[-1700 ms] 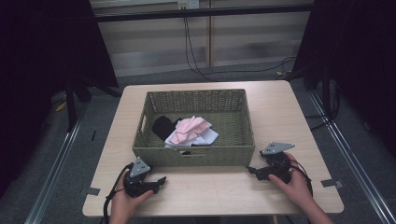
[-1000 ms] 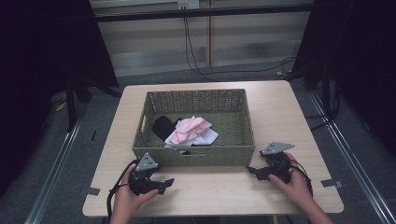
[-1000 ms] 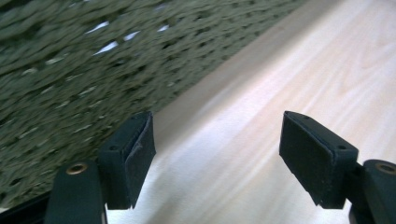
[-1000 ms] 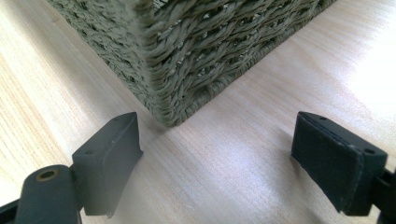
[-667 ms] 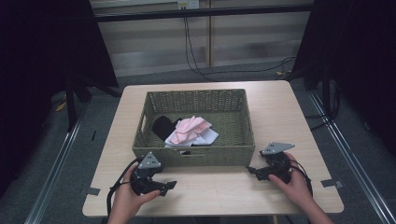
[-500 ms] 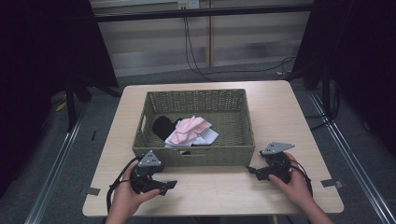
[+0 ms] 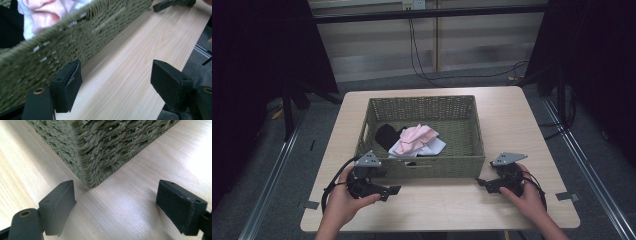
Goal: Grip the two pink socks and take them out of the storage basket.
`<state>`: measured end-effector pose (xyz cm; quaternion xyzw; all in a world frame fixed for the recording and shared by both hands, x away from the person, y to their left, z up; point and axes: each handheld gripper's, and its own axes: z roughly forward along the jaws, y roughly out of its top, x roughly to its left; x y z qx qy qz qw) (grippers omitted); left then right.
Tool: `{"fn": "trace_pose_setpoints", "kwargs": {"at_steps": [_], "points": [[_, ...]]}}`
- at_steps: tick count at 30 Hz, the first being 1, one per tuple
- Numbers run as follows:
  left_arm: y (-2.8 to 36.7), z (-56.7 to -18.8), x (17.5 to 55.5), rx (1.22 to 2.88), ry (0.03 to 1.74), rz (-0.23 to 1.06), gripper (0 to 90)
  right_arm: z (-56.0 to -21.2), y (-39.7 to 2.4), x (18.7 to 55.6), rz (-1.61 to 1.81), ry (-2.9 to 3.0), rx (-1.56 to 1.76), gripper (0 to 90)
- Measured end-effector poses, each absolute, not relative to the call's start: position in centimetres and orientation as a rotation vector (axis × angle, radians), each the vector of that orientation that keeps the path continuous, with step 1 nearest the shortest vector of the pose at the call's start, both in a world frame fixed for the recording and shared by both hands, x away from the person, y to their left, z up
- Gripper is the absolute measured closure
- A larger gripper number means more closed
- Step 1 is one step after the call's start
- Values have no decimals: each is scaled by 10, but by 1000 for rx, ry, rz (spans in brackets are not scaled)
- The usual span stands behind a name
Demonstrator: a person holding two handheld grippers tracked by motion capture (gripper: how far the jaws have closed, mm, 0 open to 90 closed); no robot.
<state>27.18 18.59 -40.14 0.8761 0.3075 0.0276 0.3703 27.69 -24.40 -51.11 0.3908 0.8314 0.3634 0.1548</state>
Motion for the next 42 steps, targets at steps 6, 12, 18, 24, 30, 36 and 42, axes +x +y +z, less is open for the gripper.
{"fn": "trace_pose_setpoints", "kwargs": {"at_steps": [6,12,18,24,30,36,42], "points": [[184,-387,276,2252,778,76,250,-511,-244,277,1041,2382,1119,149],[181,-371,283,2242,767,76,250,-511,-244,277,1041,2382,1118,149],[178,-355,293,2225,772,72,250,-511,-244,277,1041,2383,1121,149],[175,-351,305,2228,797,75,251,-511,-244,277,1042,2382,1118,149],[173,-344,317,2226,809,102,251,-511,-244,277,1042,2383,1119,149],[170,-341,332,2233,828,129,255,-511,-244,277,1041,2382,1121,149],[163,-338,346,2241,844,139,261,-511,-244,277,1042,2382,1122,149]]}}
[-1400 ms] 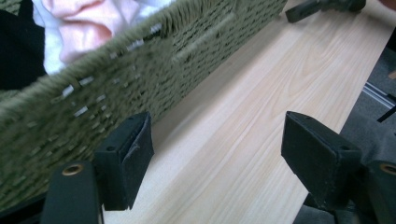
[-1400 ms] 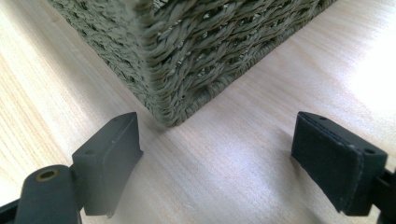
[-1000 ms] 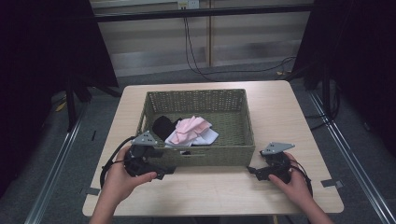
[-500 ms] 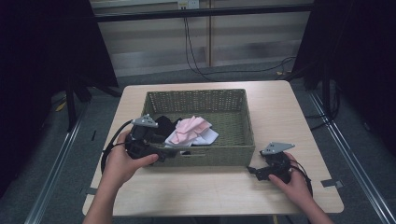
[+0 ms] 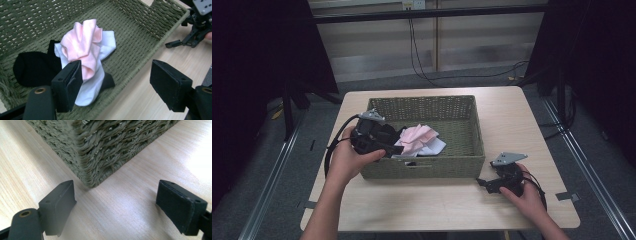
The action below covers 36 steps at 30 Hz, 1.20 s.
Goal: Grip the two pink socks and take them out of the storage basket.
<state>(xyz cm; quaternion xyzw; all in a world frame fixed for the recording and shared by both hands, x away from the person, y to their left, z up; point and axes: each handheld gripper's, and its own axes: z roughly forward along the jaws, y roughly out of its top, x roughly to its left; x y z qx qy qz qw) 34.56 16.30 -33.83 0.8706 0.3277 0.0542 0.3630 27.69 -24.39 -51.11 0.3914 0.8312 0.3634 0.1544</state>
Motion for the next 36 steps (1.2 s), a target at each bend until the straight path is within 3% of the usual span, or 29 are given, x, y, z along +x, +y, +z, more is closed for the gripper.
{"fn": "trace_pose_setpoints", "kwargs": {"at_steps": [23,36], "points": [[148,-347,389,2278,900,164,275,-511,-244,277,1040,2383,1123,148],[132,-371,414,2303,932,146,294,-511,-244,277,1041,2386,1119,147]]}}
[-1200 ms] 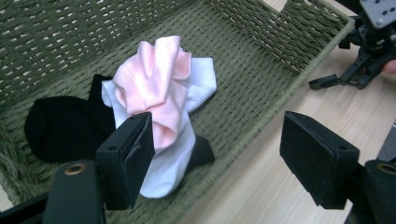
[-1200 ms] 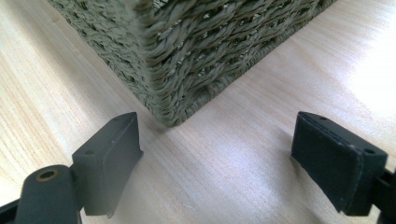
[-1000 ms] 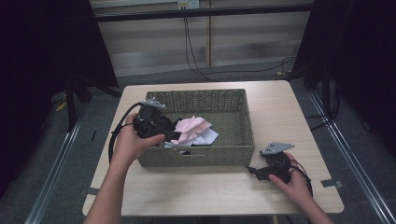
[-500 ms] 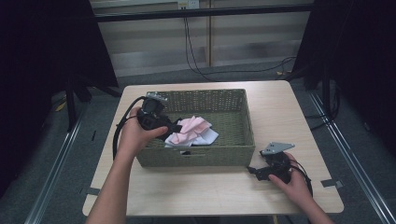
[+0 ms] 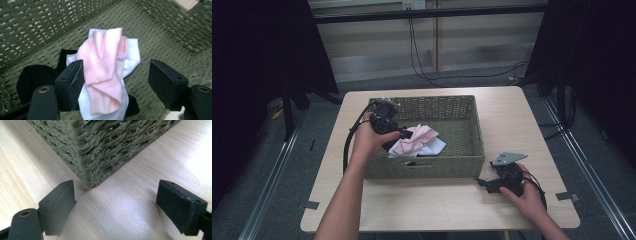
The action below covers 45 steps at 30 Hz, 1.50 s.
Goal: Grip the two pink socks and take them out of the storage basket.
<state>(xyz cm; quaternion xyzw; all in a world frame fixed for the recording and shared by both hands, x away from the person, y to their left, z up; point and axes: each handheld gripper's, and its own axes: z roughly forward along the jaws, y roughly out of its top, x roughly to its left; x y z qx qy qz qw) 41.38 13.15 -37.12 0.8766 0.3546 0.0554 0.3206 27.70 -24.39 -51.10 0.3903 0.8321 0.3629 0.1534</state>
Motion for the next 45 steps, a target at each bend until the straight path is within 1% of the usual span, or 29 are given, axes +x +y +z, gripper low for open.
{"fn": "trace_pose_setpoints", "kwargs": {"at_steps": [6,15,21,25,28,29,30,31,32,34,35,37,39,45], "points": [[122,-383,423,2287,946,124,318,-511,-244,277,1042,2390,1120,148],[108,-406,440,2334,968,114,373,-511,-244,278,1045,2392,1111,148],[100,-415,449,2340,996,119,402,-511,-244,278,1046,2393,1110,148],[96,-418,452,2340,998,98,411,-511,-244,278,1045,2396,1106,148],[92,-423,454,2353,1021,81,433,-511,-244,278,1045,2396,1106,148],[92,-423,454,2353,1021,81,454,-511,-244,278,1045,2396,1106,148],[92,-423,455,2358,1020,84,499,-511,-244,278,1045,2396,1108,148],[93,-424,456,2367,1012,96,499,-511,-244,278,1045,2396,1108,148],[94,-424,456,2379,1020,94,596,-511,-244,278,1046,2396,1107,147],[95,-422,456,2382,1030,99,722,-511,-244,278,1049,2396,1107,147],[96,-420,456,2385,1035,101,767,-511,-244,278,1048,2396,1107,148],[97,-417,456,2387,1031,98,822,-511,-244,278,1047,2394,1111,147],[98,-415,455,2393,1026,91,852,-511,-244,278,1048,2394,1109,148],[111,-396,452,2369,1042,96,869,-511,-244,278,1050,2394,1110,148]]}}
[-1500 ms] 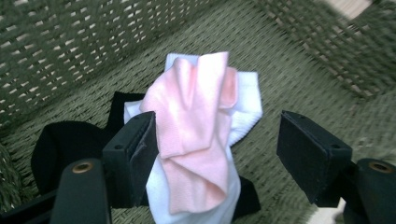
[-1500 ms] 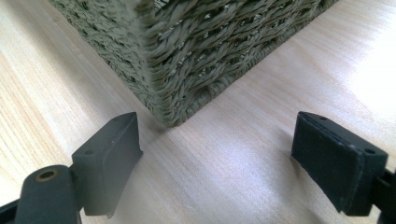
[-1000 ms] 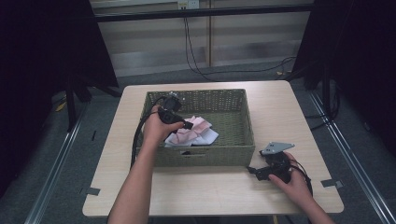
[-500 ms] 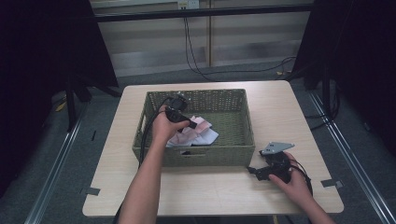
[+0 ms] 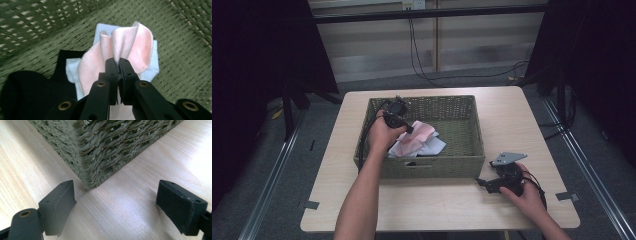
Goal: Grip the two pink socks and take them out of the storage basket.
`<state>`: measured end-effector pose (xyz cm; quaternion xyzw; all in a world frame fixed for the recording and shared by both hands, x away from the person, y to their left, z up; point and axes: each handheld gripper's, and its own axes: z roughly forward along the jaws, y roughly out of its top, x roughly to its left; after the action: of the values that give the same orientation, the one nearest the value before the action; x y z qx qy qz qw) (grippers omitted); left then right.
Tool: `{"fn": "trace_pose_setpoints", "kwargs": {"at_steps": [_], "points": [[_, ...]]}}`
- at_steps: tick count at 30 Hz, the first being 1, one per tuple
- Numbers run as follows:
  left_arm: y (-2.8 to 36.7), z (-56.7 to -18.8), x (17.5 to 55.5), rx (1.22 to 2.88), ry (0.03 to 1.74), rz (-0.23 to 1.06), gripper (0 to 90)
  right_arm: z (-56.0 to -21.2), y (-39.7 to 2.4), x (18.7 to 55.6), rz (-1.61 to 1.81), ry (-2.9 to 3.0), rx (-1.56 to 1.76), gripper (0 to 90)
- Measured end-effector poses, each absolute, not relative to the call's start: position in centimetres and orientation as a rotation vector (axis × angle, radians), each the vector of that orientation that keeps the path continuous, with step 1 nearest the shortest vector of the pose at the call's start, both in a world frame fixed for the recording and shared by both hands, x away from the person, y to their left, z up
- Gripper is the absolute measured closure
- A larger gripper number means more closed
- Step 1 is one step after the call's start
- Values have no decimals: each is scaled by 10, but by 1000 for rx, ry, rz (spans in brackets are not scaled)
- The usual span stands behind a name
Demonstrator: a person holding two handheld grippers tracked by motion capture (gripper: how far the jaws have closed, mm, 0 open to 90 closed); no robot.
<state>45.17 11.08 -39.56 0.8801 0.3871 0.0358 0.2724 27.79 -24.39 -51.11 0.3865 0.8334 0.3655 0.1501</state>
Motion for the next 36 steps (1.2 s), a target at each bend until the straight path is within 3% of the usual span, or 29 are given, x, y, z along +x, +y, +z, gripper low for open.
{"fn": "trace_pose_setpoints", "kwargs": {"at_steps": [20,36], "points": [[135,-335,431,2321,1027,39,873,-511,-244,278,1044,2391,1108,147],[151,-311,410,2337,1015,5,874,-511,-244,278,1045,2392,1107,148]]}}
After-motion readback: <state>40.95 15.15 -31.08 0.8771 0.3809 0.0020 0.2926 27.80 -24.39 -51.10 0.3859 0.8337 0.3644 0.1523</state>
